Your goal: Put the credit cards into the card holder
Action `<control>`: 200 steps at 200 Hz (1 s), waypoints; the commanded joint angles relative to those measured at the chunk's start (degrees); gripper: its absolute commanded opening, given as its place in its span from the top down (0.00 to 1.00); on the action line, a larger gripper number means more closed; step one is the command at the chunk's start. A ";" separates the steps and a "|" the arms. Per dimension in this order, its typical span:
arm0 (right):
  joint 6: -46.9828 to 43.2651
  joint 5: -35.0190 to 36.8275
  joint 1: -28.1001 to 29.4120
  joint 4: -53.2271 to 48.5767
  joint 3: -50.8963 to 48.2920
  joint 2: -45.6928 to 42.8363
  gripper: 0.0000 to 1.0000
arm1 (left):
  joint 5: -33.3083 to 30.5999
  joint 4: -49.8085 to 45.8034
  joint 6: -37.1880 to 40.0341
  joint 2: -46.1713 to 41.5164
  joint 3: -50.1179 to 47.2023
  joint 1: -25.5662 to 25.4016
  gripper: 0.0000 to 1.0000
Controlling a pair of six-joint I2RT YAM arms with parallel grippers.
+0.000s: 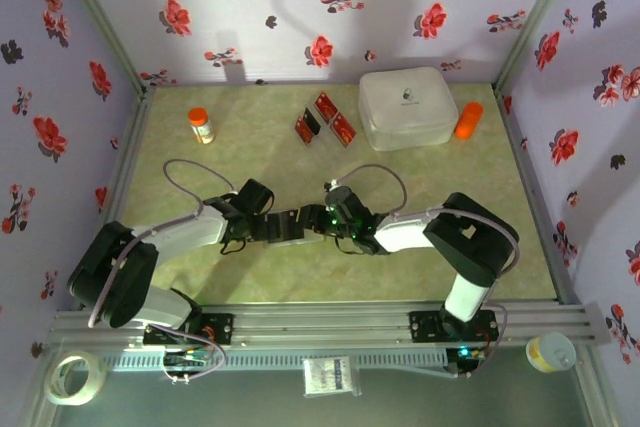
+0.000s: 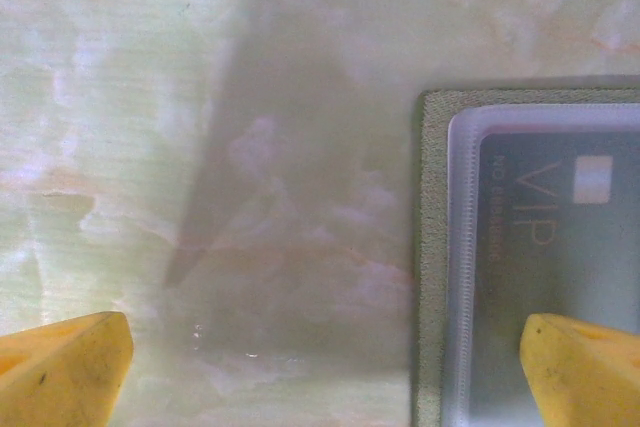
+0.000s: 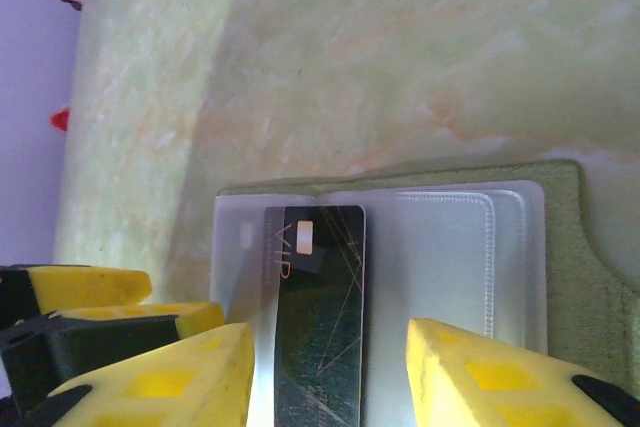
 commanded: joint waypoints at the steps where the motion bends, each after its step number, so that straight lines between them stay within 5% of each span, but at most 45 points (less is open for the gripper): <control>1: -7.52 -0.44 -0.19 -13.38 5.15 -1.19 0.62 | -1.41 -2.17 -0.30 -2.12 -0.68 -0.41 0.00; 47: -12.60 -2.19 -0.14 -21.82 13.00 3.35 0.84 | -1.50 -3.31 0.09 -4.60 0.13 0.65 0.00; 200: -13.32 -4.02 3.17 -27.18 22.42 13.74 1.00 | -1.31 -0.06 -0.47 -2.02 -2.89 1.87 0.00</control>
